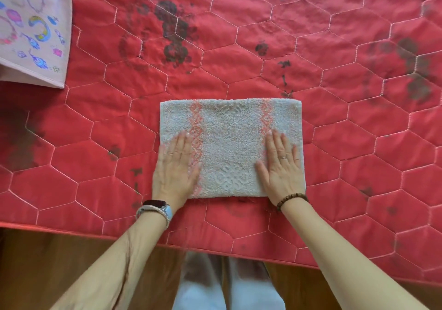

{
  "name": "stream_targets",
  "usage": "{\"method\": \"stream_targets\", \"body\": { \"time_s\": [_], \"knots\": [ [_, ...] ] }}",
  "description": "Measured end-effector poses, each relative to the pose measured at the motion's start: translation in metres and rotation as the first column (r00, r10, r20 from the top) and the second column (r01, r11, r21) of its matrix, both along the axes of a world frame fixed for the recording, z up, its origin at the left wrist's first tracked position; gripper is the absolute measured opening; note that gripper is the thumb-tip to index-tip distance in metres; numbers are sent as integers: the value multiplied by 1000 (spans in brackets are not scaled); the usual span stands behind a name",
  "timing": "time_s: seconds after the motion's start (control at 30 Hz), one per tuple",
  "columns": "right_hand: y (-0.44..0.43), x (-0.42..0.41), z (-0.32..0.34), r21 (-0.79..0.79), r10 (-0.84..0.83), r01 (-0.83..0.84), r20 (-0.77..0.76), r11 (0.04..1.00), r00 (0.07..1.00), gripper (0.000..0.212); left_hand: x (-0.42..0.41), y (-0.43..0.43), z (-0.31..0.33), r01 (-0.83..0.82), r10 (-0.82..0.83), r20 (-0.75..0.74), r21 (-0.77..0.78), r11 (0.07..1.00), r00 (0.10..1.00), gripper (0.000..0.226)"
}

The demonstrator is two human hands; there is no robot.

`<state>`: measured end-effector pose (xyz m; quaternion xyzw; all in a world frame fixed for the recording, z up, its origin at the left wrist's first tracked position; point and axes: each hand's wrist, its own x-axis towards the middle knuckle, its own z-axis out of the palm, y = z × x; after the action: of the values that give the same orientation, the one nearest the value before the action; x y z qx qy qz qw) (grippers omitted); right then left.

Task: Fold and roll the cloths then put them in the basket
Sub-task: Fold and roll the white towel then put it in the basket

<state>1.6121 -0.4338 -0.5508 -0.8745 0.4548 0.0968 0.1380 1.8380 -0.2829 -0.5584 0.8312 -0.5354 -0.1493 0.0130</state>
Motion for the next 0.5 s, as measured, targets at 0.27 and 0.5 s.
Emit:
{"method": "stream_targets", "body": {
  "time_s": [0.27,0.5],
  "knots": [
    [-5,-10,16,-26,-66,68,61,997,996,68,25,20,11,-290,280,-133,-68,955,951,69],
    [34,44,34,-11,-216,228,282,974,935,53,24,-4,31,-689,566,-489,-107,717,664,53]
  ]
}}
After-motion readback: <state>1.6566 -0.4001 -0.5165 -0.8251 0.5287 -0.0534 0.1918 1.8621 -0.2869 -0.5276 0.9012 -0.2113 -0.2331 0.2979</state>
